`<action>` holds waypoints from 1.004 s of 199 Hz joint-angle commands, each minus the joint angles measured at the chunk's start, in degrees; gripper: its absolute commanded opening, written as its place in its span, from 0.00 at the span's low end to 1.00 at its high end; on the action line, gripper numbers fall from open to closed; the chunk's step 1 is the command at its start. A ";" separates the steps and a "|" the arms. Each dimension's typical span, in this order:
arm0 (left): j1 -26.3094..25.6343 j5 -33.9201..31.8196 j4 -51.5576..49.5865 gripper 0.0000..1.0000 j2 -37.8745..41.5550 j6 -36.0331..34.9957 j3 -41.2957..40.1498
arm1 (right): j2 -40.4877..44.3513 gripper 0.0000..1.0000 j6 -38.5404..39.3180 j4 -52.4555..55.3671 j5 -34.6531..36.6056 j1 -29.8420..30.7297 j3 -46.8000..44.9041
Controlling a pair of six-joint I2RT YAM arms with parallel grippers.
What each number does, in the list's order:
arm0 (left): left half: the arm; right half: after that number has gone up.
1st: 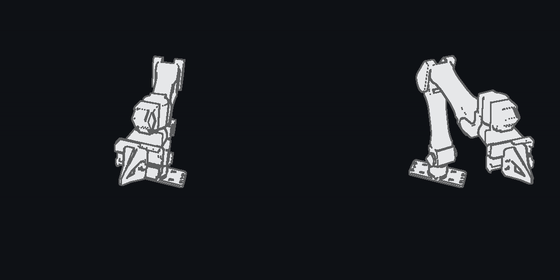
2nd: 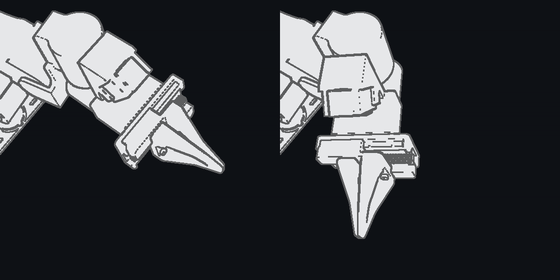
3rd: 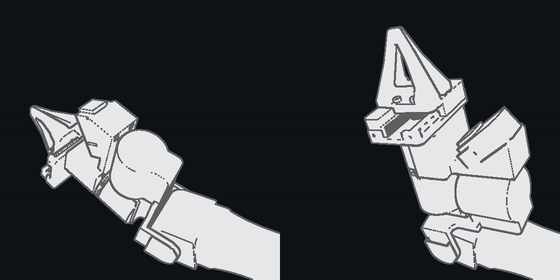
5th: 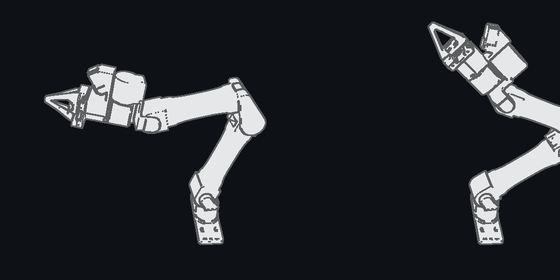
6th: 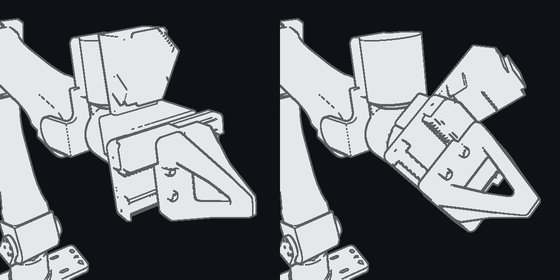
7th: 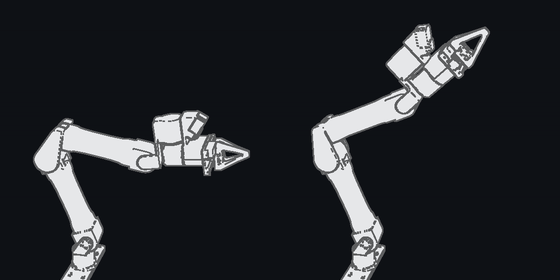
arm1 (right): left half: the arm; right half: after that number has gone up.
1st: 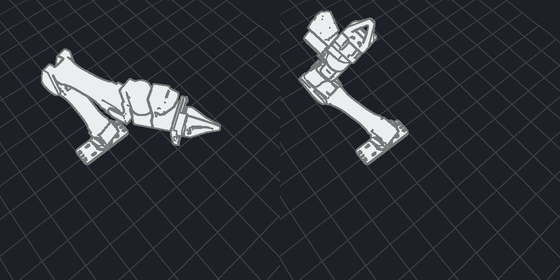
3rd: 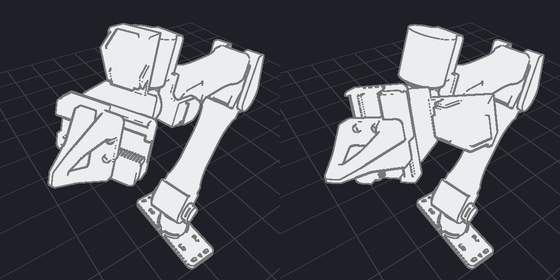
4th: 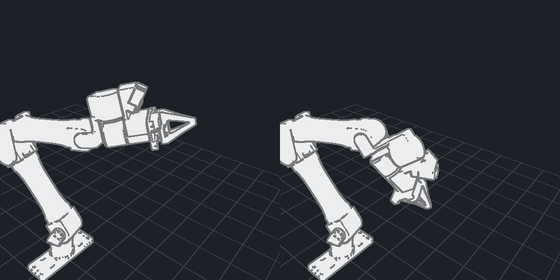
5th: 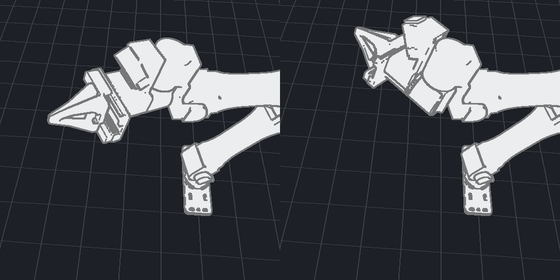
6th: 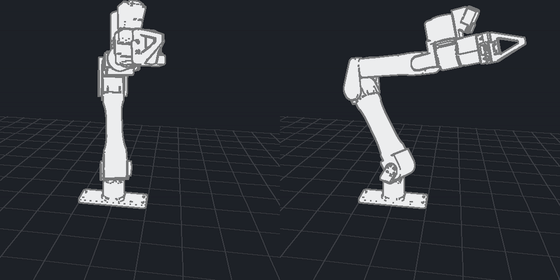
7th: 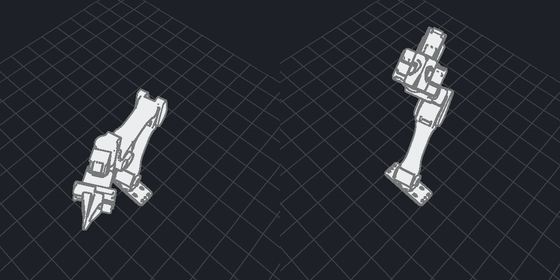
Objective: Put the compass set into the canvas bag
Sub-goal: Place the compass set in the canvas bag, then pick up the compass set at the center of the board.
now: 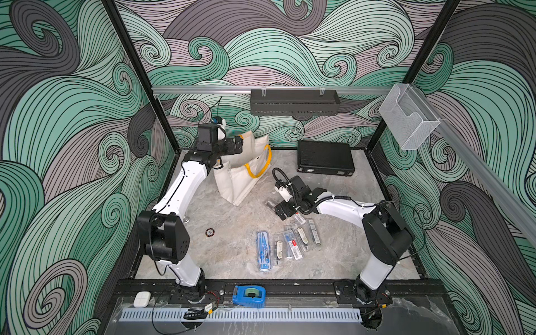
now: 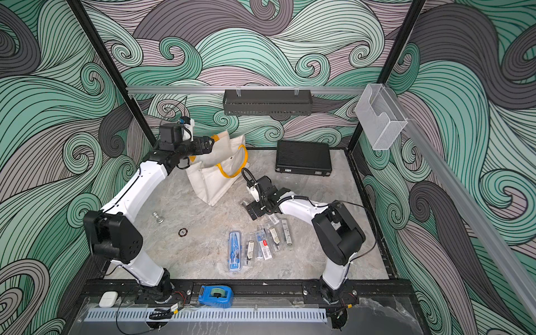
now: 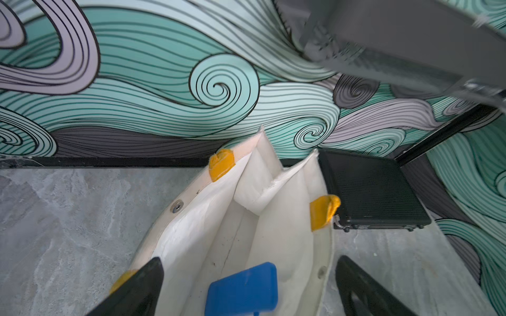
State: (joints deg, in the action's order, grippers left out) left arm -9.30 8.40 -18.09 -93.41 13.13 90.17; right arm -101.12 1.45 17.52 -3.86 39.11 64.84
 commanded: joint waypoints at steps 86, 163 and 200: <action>0.07 4.19 -10.17 0.99 31.24 13.53 -23.04 | -1.96 1.00 5.18 0.98 -1.99 -0.18 3.44; 0.07 14.91 -3.91 0.99 40.22 19.67 -39.64 | -7.77 0.89 5.62 1.96 -5.19 -0.16 6.80; -0.02 17.96 0.17 0.99 39.15 24.54 -45.50 | -11.04 0.84 5.60 2.17 -5.12 0.34 8.61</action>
State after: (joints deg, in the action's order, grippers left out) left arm -9.30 22.24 -22.24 -53.89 33.71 46.33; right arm -110.67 5.89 18.52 -7.97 39.00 71.77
